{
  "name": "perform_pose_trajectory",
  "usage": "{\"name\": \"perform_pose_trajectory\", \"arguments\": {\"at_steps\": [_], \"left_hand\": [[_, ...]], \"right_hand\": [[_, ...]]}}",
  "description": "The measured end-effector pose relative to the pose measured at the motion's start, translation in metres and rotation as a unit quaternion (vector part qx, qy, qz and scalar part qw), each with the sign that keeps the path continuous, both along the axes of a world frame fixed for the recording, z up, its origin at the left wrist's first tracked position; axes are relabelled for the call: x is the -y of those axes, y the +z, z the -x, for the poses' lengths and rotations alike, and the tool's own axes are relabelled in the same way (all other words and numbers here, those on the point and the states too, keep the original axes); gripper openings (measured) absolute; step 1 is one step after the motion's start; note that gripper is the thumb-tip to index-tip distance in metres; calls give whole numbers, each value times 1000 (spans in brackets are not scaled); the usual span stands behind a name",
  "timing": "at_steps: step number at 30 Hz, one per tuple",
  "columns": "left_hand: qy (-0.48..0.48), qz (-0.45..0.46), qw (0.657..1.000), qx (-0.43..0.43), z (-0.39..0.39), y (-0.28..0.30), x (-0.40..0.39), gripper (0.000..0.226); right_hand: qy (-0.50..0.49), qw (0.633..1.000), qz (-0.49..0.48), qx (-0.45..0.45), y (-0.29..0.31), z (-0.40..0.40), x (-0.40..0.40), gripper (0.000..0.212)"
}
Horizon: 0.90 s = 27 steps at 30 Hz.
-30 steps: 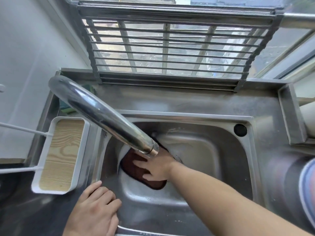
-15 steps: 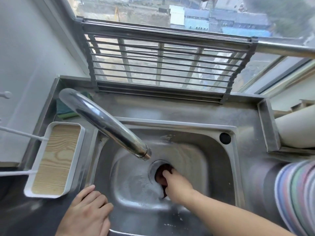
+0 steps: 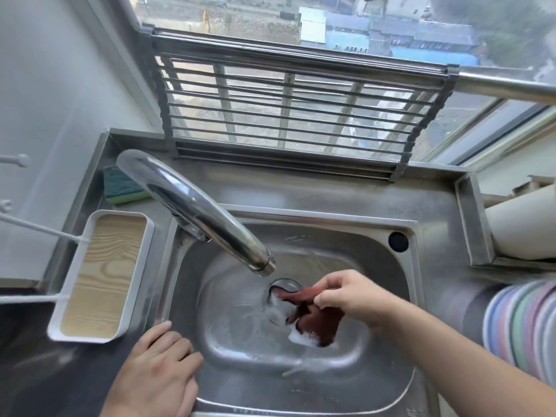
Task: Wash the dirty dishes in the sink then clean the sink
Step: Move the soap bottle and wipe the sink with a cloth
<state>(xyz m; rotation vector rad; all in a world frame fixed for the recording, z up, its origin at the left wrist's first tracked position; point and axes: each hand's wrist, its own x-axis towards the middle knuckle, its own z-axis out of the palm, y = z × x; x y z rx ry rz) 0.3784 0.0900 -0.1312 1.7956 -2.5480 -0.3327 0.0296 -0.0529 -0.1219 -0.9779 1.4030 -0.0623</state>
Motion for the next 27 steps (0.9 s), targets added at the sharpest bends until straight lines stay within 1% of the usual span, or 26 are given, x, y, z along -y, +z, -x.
{"name": "perform_pose_trajectory", "arguments": {"at_steps": [1, 4, 5, 6, 7, 8, 9, 10, 12, 13, 16, 18, 19, 20, 21, 22, 23, 24, 25, 26, 27], "left_hand": [[0, -1, 1000, -1, 0, 0, 0, 9], [1, -6, 1000, -3, 0, 0, 1, 9], [0, -7, 1000, -2, -1, 0, 1, 9], [-1, -8, 1000, -1, -1, -1, 1, 10], [-1, -9, 1000, 0, -1, -1, 0, 10], [-1, -10, 1000, 0, -1, -1, 0, 10], [-1, -10, 1000, -1, -1, -2, 1, 11], [-1, -9, 1000, -2, -1, -2, 1, 11], [-3, -10, 1000, -4, -1, -3, 0, 12], [-2, -10, 1000, -3, -1, -2, 1, 11], [-1, -15, 1000, -3, 0, -1, 0, 11], [-2, -17, 1000, -4, 1, 1, 1, 10], [-3, -18, 1000, -4, 1, 1, 2, 10], [-2, -21, 1000, -4, 1, 1, 2, 11], [-1, -24, 1000, -5, 1, 2, 2, 11], [1, -28, 1000, -5, 0, 2, 3, 11], [1, -27, 1000, -5, 0, 2, 2, 11], [1, -28, 1000, -5, 0, 2, 2, 11], [1, -29, 1000, -4, 1, 3, 2, 11], [0, -29, 1000, -5, 1, 3, 2, 11], [-3, -27, 1000, -6, 1, 4, 3, 10]], "right_hand": [[-25, 999, 21, -4, 5, 6, 5, 18], [-126, 988, 85, -18, 7, 14, 15, 4], [-148, 982, 112, -41, 2, 13, 15, 5], [-144, 974, 146, -92, -6, 11, 15, 13], [-113, 962, 185, -166, -14, 7, 14, 20], [-60, 945, 217, -235, -22, 1, 11, 23], [-3, 929, 238, -285, -33, -6, 6, 23], [46, 923, 235, -302, -43, -16, 1, 23], [105, 934, 185, -288, -64, -33, -13, 32], [102, 940, 166, -282, -73, -38, -19, 37], [43, 945, 149, -287, -98, -47, -28, 46], [39, 948, 123, -292, -108, -54, -30, 65], [47, 945, 117, -303, -112, -58, -28, 74], [57, 938, 119, -320, -115, -62, -25, 79], [65, 932, 127, -334, -118, -66, -21, 79], [71, 928, 134, -339, -122, -68, -16, 73], [70, 930, 137, -335, -123, -69, -11, 66], [55, 939, 131, -312, -124, -70, -6, 56], [7, 959, 111, -262, -122, -70, -2, 46], [-82, 976, 72, -187, -117, -70, 1, 37], [-194, 975, 19, -110, -111, -69, 2, 30]]}}
